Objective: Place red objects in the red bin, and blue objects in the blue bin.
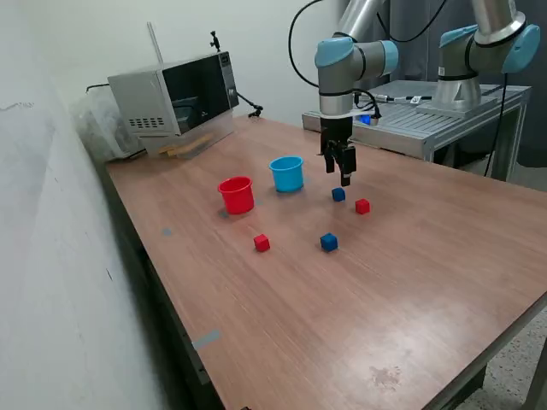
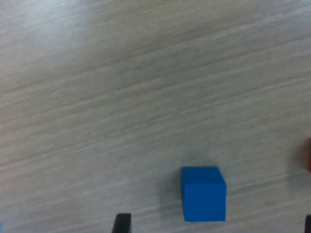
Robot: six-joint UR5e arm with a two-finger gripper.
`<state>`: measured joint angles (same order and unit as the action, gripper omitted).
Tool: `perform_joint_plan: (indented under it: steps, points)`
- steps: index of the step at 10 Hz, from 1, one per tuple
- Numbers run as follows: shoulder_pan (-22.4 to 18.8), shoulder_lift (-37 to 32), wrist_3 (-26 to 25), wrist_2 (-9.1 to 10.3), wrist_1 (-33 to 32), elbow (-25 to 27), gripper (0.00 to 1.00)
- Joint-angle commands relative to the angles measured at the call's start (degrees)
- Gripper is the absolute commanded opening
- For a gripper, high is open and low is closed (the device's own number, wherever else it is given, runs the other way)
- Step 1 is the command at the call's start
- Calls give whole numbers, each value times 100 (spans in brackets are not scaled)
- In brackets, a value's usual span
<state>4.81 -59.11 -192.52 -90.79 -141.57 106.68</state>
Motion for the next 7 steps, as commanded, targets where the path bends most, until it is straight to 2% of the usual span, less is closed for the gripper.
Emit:
perform_joint_plan:
  steps: [1,7]
  points:
    - [20,92,118,0,-11,2,100]
    - [11,329,347,0,7,-42,100]
